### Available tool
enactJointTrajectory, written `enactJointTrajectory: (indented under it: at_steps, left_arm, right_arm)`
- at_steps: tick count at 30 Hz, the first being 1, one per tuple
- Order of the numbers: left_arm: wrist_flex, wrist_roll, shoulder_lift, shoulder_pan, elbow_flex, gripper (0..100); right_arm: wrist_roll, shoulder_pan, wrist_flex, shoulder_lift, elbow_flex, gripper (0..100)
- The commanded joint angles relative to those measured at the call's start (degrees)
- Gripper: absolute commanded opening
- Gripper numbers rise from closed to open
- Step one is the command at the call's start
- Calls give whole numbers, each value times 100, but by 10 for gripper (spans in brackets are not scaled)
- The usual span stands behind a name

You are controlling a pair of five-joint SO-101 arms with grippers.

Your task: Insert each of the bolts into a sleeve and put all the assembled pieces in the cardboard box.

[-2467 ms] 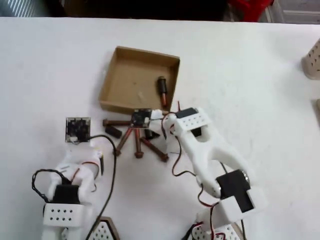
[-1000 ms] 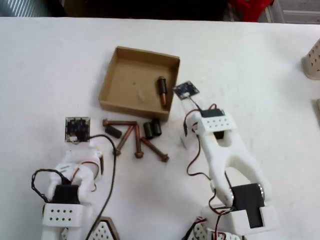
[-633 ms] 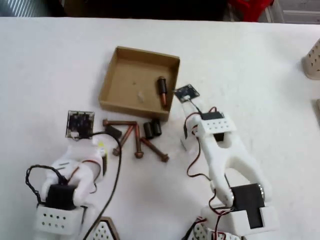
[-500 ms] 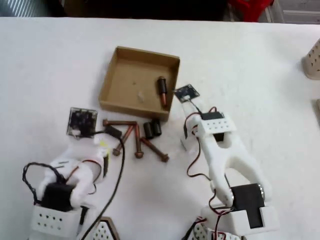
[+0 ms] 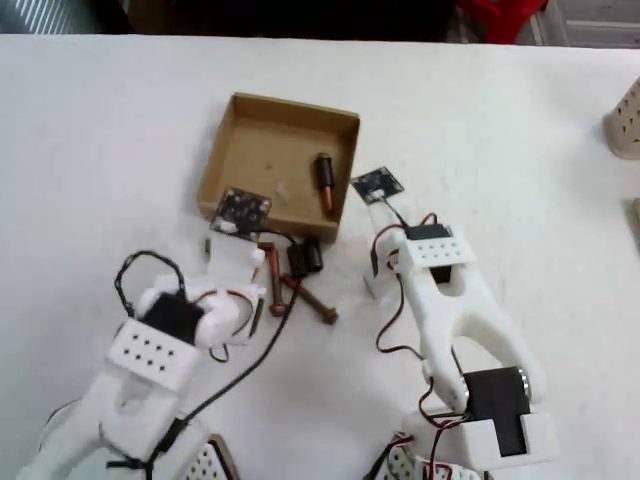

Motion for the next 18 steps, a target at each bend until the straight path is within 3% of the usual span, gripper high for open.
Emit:
enactJointTrajectory:
  at_steps: [1, 5, 10, 18]
  left_arm:
    - [-255, 70, 549, 22, -290, 139]
    - [-580, 70, 1024, -171, -308, 212]
    - [-1125, -229, 1385, -585, -308, 190]
    - [-1705, -571, 1877, -585, -325, 165]
  right_arm:
    - [9, 40, -66, -224, -35, 18]
    - [9, 40, -66, -224, -35, 18]
    - [9, 48, -66, -224, -26, 18]
    - [9, 22, -66, -224, -26, 18]
